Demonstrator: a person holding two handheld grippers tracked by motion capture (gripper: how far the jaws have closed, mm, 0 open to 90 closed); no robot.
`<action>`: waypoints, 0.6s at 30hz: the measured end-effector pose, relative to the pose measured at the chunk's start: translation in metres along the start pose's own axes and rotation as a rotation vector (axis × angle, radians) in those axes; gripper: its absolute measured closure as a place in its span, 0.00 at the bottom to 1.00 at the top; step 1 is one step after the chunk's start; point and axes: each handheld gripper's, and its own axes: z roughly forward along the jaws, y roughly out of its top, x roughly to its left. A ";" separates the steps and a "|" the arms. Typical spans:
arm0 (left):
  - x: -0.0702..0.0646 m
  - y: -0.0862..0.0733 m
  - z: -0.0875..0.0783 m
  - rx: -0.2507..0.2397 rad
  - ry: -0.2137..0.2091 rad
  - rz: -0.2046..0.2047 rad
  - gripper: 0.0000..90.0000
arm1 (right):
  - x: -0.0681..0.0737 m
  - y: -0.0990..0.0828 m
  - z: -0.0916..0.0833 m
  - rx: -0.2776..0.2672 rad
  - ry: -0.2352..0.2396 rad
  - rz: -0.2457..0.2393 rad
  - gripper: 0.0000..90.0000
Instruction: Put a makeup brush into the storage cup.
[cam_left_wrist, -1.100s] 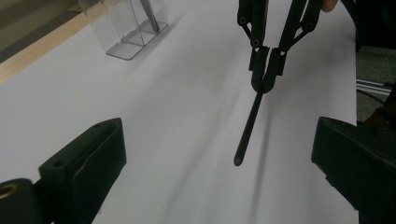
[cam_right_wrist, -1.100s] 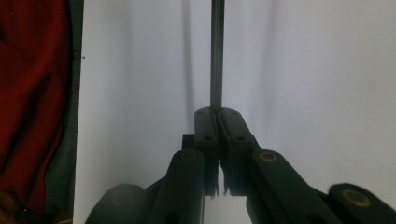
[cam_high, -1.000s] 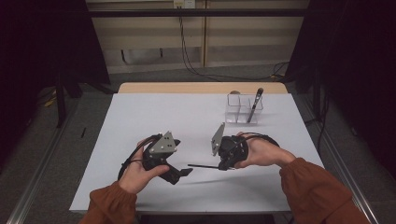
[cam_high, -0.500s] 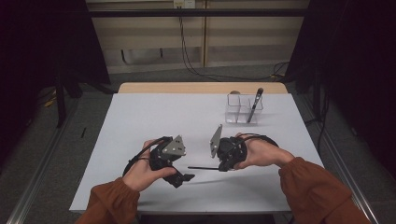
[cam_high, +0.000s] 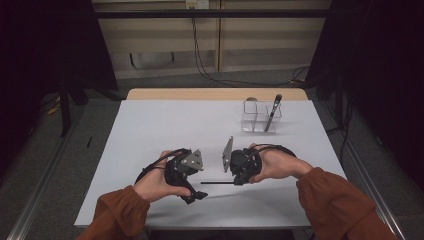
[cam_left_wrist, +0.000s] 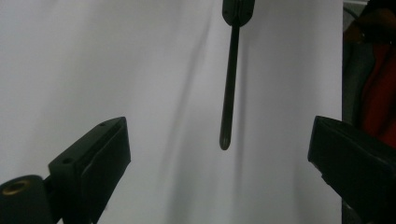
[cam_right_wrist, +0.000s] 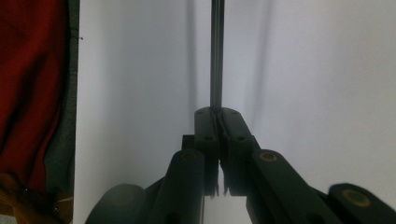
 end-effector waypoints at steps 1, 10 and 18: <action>-0.001 0.000 0.001 0.013 0.002 0.002 0.07 | 0.000 0.000 0.000 -0.001 -0.001 -0.005 0.97; -0.001 0.004 0.007 0.084 -0.005 -0.016 0.25 | -0.001 0.002 0.001 -0.005 -0.007 -0.003 0.97; 0.003 0.009 0.007 0.110 -0.039 -0.046 0.46 | -0.001 0.003 0.002 -0.009 -0.006 -0.010 0.97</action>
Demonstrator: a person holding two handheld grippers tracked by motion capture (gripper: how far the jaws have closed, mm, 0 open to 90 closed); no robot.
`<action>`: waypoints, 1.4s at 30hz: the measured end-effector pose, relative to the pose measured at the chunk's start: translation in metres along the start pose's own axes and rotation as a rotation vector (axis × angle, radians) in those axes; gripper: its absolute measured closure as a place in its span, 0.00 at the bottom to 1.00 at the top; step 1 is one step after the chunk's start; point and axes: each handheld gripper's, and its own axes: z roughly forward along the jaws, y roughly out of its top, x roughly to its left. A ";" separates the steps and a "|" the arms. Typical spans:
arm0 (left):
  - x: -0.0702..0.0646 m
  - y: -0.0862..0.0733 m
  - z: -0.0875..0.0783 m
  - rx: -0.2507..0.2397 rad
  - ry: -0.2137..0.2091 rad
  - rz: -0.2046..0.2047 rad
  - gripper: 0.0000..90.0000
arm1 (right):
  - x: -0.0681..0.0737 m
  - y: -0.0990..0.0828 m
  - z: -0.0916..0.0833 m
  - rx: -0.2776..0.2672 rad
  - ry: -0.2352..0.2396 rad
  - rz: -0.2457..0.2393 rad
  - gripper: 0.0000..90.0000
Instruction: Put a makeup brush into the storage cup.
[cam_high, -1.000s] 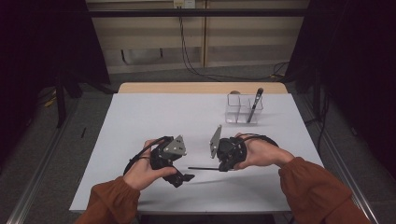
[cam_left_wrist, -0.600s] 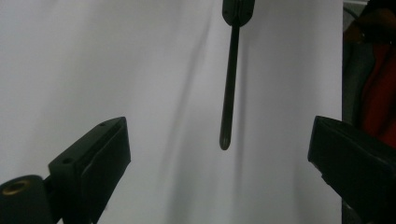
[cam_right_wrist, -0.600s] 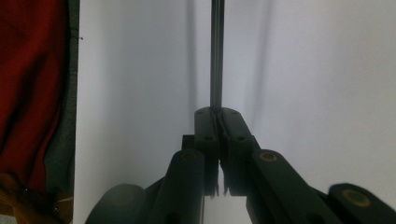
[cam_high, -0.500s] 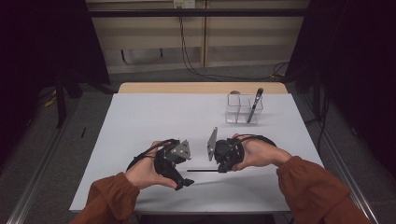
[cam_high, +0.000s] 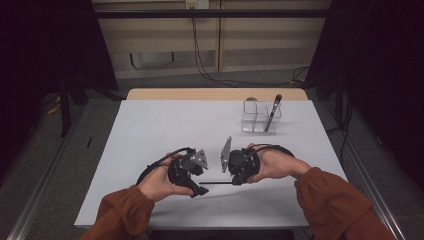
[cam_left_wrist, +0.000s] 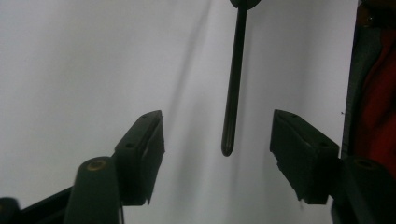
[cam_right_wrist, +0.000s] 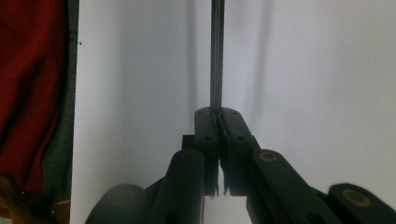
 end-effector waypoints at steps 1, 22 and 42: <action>0.000 0.001 0.001 0.003 -0.012 0.010 0.50 | 0.000 0.000 0.000 -0.002 0.002 0.000 0.97; 0.000 0.008 0.015 -0.023 -0.081 -0.045 0.86 | 0.001 0.000 0.002 -0.009 0.011 -0.015 0.97; -0.002 0.007 0.021 -0.021 -0.100 -0.042 0.95 | 0.001 -0.006 0.007 -0.035 0.011 -0.030 0.92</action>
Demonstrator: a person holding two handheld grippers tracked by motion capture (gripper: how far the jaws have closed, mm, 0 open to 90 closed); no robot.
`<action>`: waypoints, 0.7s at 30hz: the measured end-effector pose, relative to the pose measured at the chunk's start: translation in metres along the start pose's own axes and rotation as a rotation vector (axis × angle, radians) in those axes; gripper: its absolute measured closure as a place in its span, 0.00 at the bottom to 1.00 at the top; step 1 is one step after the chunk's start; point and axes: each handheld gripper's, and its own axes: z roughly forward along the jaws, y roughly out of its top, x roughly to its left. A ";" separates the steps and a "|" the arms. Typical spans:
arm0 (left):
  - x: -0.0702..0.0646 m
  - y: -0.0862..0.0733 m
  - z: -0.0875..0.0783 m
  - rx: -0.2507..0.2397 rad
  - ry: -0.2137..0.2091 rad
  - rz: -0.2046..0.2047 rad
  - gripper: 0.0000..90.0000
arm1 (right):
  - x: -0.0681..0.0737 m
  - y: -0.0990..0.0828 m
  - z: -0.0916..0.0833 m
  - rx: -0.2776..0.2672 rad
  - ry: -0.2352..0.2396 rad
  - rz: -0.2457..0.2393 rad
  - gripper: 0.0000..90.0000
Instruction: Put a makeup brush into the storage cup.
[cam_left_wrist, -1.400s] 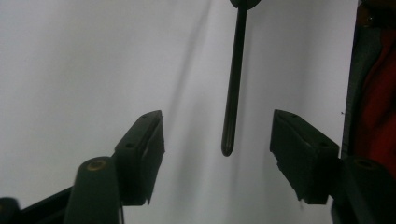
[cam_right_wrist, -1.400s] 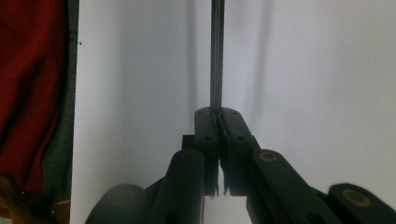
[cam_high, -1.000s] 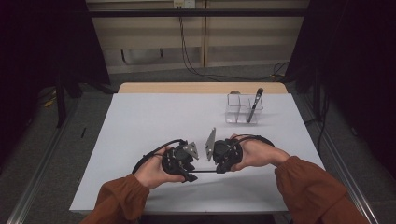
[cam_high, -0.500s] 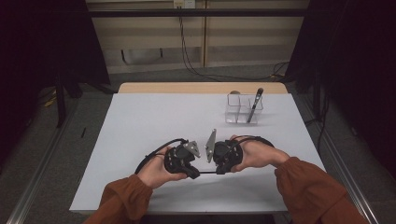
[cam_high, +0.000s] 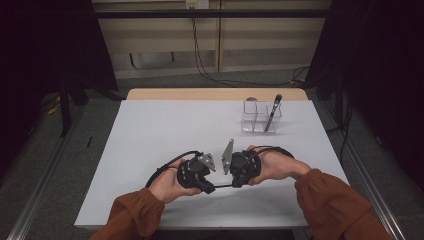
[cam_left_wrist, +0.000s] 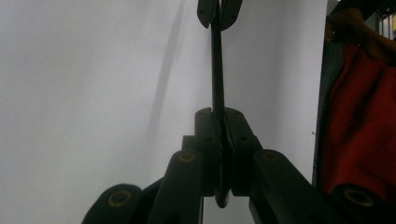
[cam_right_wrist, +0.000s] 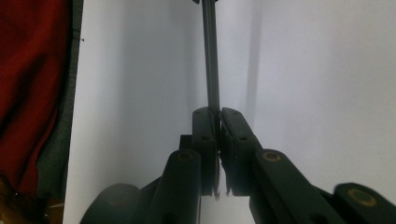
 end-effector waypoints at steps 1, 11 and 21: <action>-0.001 0.000 0.000 -0.013 0.015 -0.010 0.95 | 0.000 0.000 0.000 -0.009 -0.002 0.009 0.90; 0.002 -0.005 -0.004 -0.027 0.009 -0.015 0.95 | -0.001 -0.004 -0.003 -0.048 -0.022 0.041 0.71; 0.005 -0.015 -0.009 -0.055 0.014 -0.037 0.95 | -0.003 -0.016 -0.001 -0.085 -0.059 0.094 0.44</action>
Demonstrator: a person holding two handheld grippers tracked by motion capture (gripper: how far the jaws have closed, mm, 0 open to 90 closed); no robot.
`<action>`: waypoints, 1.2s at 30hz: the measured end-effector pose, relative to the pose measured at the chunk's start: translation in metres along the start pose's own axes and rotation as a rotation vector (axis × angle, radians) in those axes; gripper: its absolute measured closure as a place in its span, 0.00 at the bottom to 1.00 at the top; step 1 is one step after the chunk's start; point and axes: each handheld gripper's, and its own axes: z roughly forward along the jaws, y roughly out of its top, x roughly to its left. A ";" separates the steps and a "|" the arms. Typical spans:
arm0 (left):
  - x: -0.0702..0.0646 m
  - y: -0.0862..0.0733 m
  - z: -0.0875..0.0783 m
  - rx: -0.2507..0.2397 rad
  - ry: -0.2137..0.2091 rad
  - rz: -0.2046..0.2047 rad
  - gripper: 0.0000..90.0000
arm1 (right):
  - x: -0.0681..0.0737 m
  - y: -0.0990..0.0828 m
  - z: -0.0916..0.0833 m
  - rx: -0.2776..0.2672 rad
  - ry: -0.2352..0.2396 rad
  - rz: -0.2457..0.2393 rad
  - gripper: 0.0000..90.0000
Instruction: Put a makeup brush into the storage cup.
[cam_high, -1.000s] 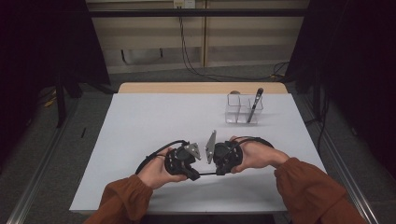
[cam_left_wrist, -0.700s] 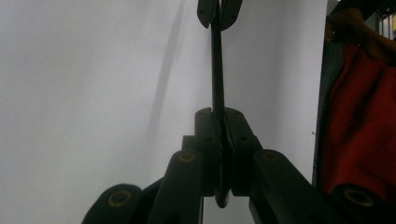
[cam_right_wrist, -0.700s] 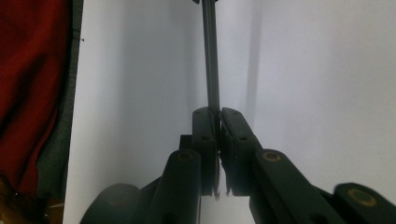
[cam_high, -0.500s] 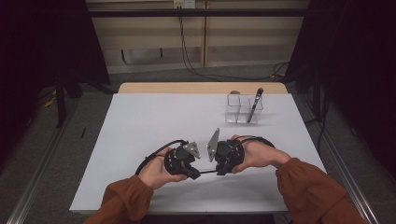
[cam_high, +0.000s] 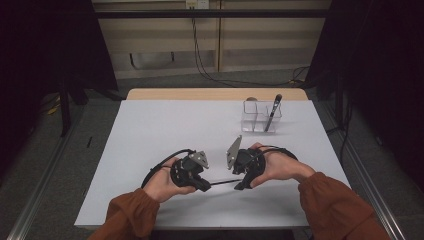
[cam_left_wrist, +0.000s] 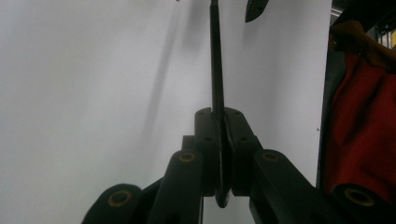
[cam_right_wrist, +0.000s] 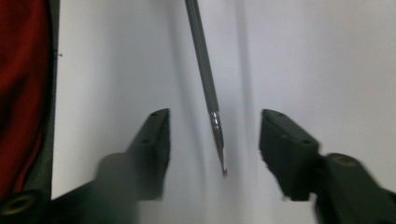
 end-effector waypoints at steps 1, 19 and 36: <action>0.000 -0.001 0.000 -0.001 0.002 -0.010 0.95 | 0.000 -0.002 0.000 -0.005 -0.001 0.002 0.43; 0.003 -0.020 -0.013 -0.040 0.003 -0.050 0.95 | 0.005 -0.030 -0.009 -0.131 -0.072 0.113 0.09; 0.007 -0.039 -0.021 -0.114 0.012 -0.082 0.95 | 0.012 -0.059 -0.004 -0.224 -0.081 0.232 0.04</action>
